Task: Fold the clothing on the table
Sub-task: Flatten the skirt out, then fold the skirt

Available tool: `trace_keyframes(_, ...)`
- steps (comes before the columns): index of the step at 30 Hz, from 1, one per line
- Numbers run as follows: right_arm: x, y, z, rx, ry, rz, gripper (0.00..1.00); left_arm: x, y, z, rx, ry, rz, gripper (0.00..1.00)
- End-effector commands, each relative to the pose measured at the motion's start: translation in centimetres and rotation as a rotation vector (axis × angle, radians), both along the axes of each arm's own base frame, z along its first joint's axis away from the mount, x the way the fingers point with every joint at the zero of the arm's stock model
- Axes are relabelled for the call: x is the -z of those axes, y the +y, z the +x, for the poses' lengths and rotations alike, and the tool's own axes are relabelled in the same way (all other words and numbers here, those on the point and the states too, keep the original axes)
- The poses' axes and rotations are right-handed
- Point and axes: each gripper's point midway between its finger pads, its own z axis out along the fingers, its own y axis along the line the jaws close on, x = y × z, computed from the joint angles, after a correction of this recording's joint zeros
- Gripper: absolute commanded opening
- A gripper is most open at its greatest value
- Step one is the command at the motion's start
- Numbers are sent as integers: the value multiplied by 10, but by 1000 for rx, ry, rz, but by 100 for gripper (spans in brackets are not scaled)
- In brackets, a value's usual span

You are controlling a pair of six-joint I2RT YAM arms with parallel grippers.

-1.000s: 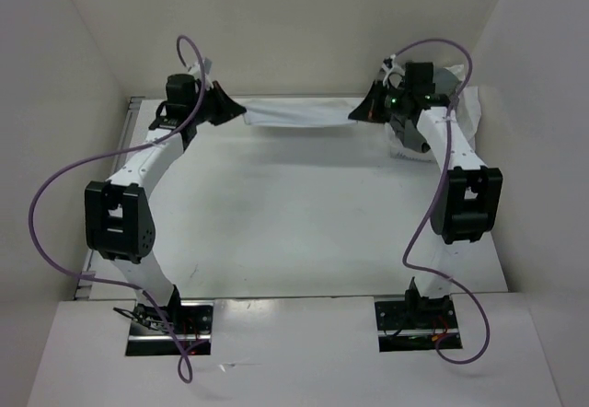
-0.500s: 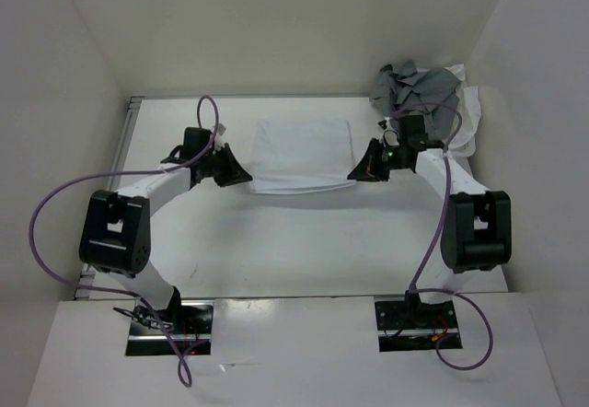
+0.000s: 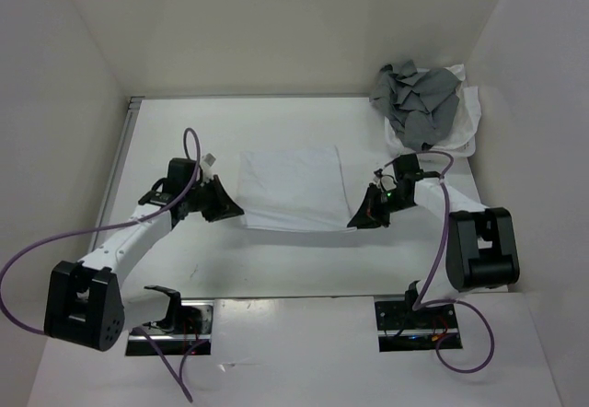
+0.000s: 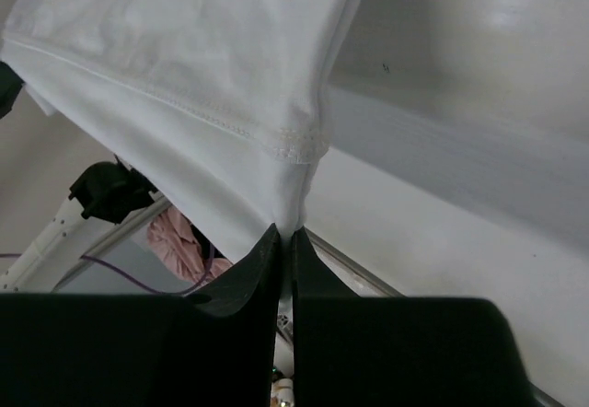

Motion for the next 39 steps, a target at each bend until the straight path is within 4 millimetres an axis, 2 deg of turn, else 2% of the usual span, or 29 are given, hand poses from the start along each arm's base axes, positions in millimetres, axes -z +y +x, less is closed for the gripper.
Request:
trace_keyframes(1,-7,0,-12,-9,12,-6,7,17,4,-17,-21,82,-5,0)
trace_keyframes(3,-12,1,-6,-9,-10,-5,0,16,1,-16,-12,67,-8,0)
trace_keyframes(6,-30,6,15,-2,-73,29,0,12,-2,-2,-12,55,-10,0)
trace_keyframes(10,-59,10,57,34,-179,51,0,-1,-8,31,-19,21,-24,0)
trace_keyframes(12,-70,12,71,57,-203,64,0,-19,-13,48,-23,-15,-66,0)
trace_keyframes(13,-76,14,84,64,-230,71,0,-18,-11,56,-33,-16,-66,0)
trace_keyframes(17,-90,17,111,92,-270,90,0,-35,-13,80,-50,-50,-94,0)
trace_keyframes(18,-92,18,117,100,-272,95,0,-33,-11,85,-59,-44,-93,0)
trace_keyframes(19,-97,18,127,99,-293,98,0,-43,-12,90,-58,-68,-97,0)
trace_keyframes(22,-109,19,143,111,-330,100,0,-45,-7,98,-76,-77,-91,0)
trace_keyframes(24,-112,18,146,122,-337,96,0,-48,-4,101,-85,-86,-92,0)
trace_keyframes(28,-104,17,151,121,-334,84,0,-52,9,105,-136,-105,-64,0)
trace_keyframes(29,-110,18,156,120,-368,89,0,-50,13,109,-146,-104,-63,0)
trace_keyframes(31,-103,19,168,120,-361,88,0,-44,12,112,-154,-89,-68,0)
trace_keyframes(34,-93,20,186,115,-345,82,0,-33,19,128,-181,-83,-53,0)
trace_keyframes(35,-93,24,190,106,-348,84,0,-20,18,131,-182,-54,-47,0)
trace_keyframes(39,-56,31,200,100,-282,57,0,2,15,143,-183,-6,-51,0)
